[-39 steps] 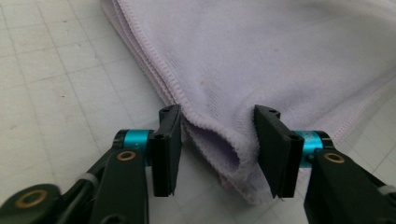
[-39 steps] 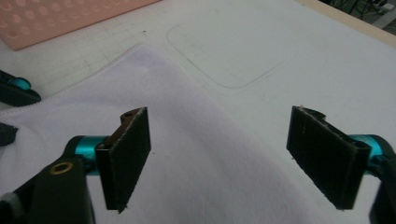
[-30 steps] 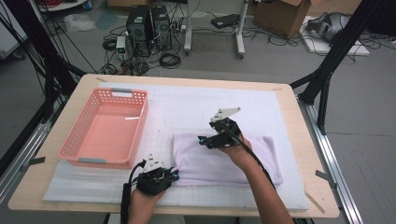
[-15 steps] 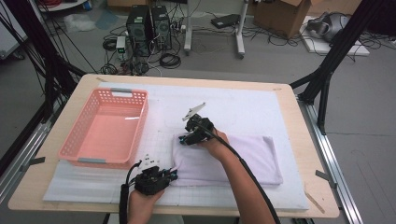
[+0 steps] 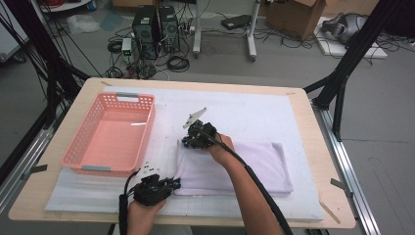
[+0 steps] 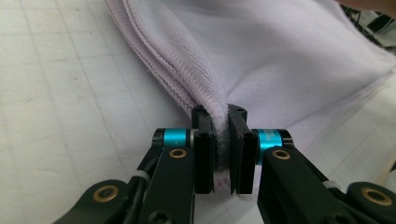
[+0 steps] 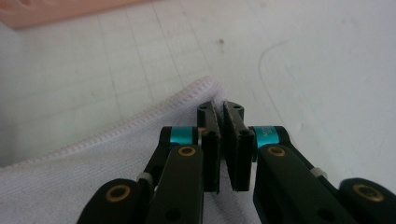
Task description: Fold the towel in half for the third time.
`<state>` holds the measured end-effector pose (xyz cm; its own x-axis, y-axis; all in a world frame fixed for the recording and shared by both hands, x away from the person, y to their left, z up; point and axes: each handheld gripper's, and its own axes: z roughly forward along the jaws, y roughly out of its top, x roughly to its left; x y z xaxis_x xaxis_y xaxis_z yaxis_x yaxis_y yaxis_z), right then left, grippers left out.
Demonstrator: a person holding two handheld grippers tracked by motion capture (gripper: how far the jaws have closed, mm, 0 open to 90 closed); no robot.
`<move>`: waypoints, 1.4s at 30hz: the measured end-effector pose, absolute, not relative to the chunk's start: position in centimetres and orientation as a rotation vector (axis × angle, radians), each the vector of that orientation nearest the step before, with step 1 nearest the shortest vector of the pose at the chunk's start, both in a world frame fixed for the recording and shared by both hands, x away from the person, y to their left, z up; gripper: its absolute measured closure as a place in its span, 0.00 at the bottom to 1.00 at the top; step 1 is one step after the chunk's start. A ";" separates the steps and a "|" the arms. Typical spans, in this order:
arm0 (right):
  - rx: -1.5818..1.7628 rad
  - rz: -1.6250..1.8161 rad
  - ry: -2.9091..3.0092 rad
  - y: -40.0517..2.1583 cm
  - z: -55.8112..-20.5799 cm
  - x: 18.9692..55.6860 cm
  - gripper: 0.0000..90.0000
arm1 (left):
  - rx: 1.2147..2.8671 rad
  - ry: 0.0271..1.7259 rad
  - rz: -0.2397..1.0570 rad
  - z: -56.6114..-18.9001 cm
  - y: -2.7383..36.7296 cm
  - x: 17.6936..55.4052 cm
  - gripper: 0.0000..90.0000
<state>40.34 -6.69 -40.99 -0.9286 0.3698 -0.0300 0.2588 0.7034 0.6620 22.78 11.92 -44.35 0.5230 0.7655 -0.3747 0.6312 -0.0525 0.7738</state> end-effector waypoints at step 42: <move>0.768 1.261 2.407 -24.1 -36.6 37.2 0.96 | 1.857 0.865 0.049 -39.3 -2.9 26.1 0.91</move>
<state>37.23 -24.07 -36.62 -0.8056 0.5918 -0.0292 0.3128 0.4667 0.8273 26.08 -2.92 -39.27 0.7390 0.5799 -0.3428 0.5372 -0.2003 0.8193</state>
